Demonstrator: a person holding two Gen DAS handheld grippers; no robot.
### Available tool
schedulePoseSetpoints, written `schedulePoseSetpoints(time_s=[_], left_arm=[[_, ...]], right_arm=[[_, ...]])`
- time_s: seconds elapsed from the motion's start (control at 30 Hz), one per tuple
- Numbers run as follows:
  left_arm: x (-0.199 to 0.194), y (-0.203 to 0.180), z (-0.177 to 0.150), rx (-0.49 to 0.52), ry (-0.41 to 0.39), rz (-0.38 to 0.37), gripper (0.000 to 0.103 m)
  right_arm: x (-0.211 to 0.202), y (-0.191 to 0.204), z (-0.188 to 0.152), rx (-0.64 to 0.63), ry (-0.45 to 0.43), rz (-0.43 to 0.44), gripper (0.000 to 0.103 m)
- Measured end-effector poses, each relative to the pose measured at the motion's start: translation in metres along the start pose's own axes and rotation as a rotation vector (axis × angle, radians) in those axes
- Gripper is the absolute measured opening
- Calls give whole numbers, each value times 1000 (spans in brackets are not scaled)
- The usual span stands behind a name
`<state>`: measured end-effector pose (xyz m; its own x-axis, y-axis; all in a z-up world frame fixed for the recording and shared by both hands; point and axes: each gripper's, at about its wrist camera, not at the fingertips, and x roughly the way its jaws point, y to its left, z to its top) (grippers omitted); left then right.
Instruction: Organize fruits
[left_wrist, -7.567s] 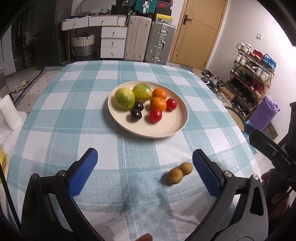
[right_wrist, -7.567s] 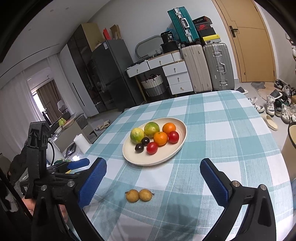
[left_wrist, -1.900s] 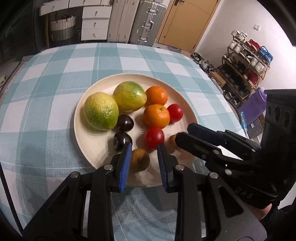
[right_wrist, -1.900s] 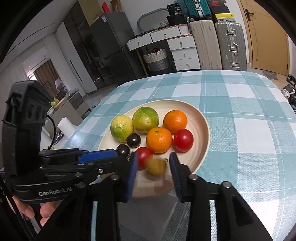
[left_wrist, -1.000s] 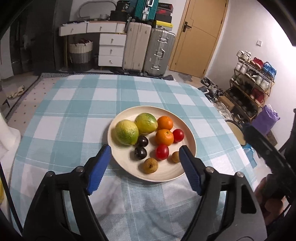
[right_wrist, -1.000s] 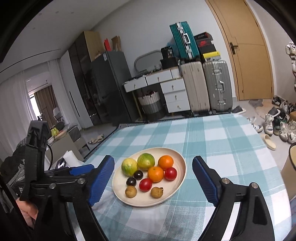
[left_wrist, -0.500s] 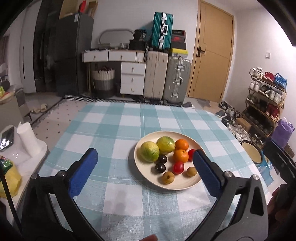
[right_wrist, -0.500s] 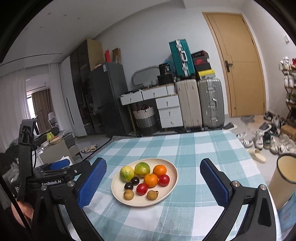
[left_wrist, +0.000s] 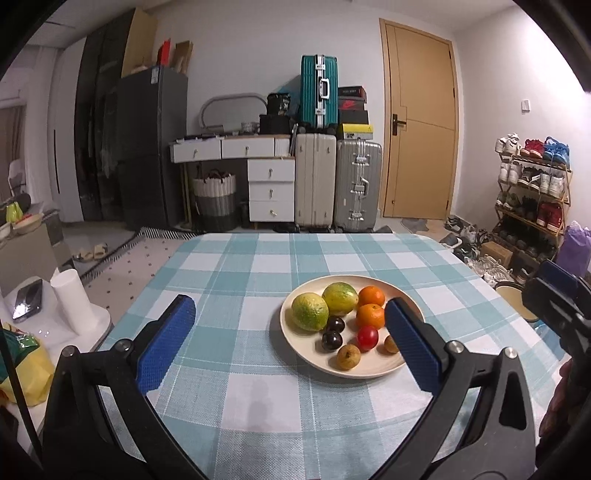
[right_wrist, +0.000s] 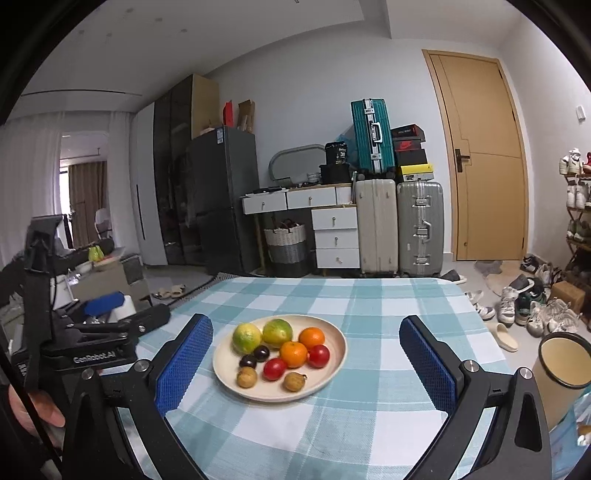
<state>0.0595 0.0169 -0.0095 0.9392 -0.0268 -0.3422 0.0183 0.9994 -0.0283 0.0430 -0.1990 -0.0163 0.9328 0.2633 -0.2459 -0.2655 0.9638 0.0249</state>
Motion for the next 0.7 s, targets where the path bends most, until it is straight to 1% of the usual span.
schedulePoseSetpoints(time_s=[0.07, 0.17, 0.3, 0.5, 0.6, 0.7], left_arm=[[2, 0, -6, 3, -12, 5, 102], [5, 1, -14, -8, -9, 2, 102], [9, 3, -26, -4, -20, 16, 102], [18, 4, -38, 9, -25, 18, 102], [24, 6, -43, 2, -17, 8, 102], [25, 8, -44, -10, -34, -10, 102]], right_arm=[[2, -3, -5, 12, 9, -1, 103], [5, -7, -12, 28, 17, -10, 103], [9, -15, -23, 32, 1, -66, 103], [15, -15, -34, -6, 3, -96, 103], [21, -13, -34, -22, 22, -103, 103], [26, -11, -35, -38, 39, -98, 103]])
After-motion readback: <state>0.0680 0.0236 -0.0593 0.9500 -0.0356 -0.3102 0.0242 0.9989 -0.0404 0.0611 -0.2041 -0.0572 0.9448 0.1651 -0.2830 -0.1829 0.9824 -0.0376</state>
